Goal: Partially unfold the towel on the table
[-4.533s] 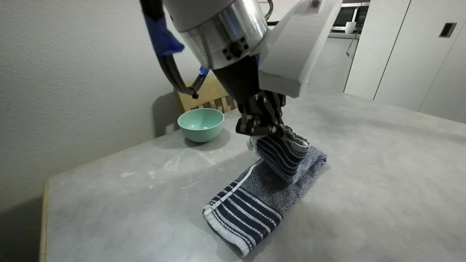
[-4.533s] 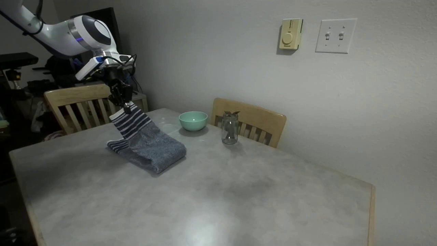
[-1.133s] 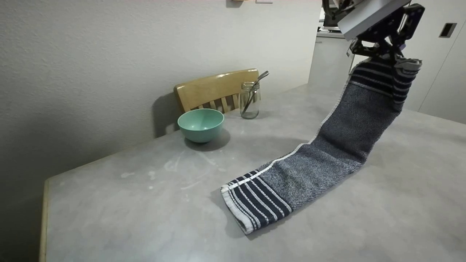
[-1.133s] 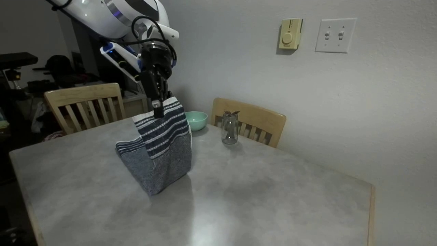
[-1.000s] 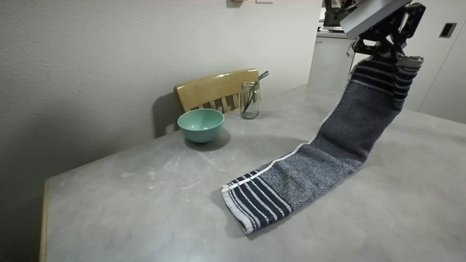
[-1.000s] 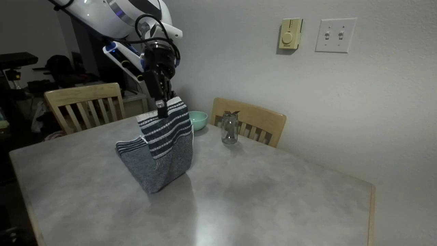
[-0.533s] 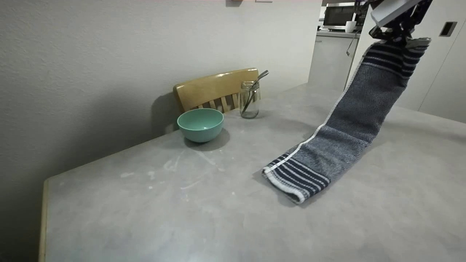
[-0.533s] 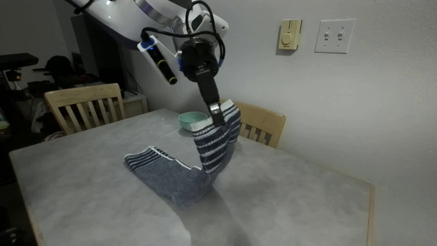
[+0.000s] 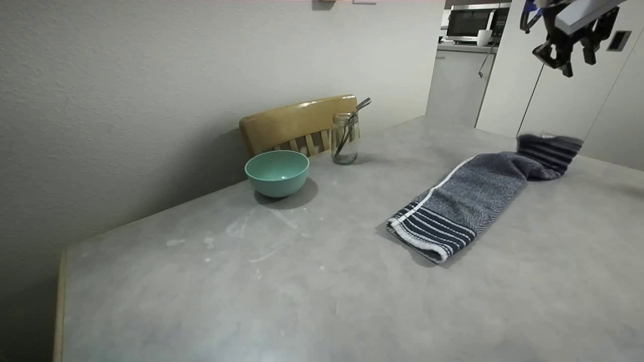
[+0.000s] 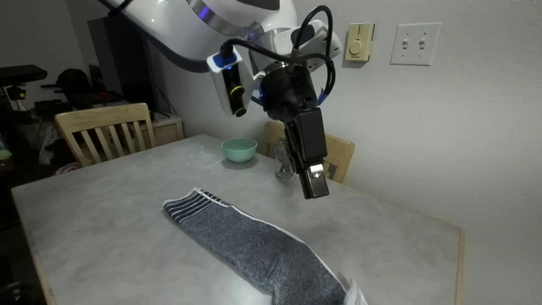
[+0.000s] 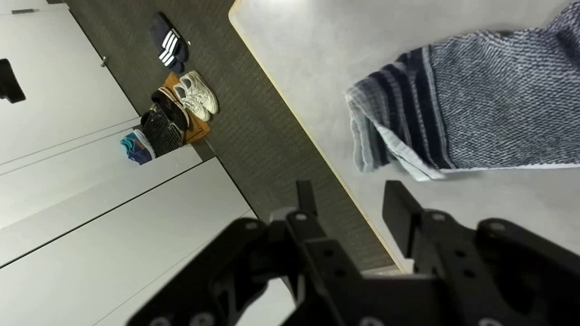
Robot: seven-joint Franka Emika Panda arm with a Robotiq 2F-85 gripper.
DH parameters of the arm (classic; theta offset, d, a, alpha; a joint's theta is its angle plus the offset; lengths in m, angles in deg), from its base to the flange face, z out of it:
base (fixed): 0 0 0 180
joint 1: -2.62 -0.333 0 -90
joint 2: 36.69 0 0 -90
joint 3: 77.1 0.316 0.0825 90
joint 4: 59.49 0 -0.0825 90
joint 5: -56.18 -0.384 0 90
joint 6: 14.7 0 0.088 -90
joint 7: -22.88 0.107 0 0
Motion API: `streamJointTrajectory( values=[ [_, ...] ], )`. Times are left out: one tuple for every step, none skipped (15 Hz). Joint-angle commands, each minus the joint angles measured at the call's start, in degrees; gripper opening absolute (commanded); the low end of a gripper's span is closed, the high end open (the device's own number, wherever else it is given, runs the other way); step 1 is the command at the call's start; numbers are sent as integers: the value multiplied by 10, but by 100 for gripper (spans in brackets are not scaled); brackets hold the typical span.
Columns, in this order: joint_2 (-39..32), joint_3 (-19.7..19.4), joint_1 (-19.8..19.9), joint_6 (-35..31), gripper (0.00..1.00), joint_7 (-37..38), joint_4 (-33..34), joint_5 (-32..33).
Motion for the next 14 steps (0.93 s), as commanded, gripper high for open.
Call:
streamJointTrajectory(
  values=[
    [-7,-10,6,-17,73,-37,1,-18],
    [-9,-12,5,-17,81,-41,2,-19],
    [-10,-13,3,-17,88,-42,3,-19],
    [-12,-14,1,-14,95,-40,4,-18],
    [-12,-14,-1,-4,99,-31,7,-21],
    [-14,-16,-7,17,100,-13,13,-21],
    [-18,-22,-19,58,100,44,25,-12],
    [-14,-23,-24,71,100,78,25,-7],
    [-11,-21,-28,99,80,109,29,-9],
    [-12,-19,-33,124,75,141,36,-10],
    [-13,-16,-37,152,73,170,42,-14],
    [-15,-14,-42,180,65,201,49,-18],
    [-17,-10,-48,213,59,229,56,-24],
    [-19,-7,-54,243,51,261,63,-30]
  ],
)
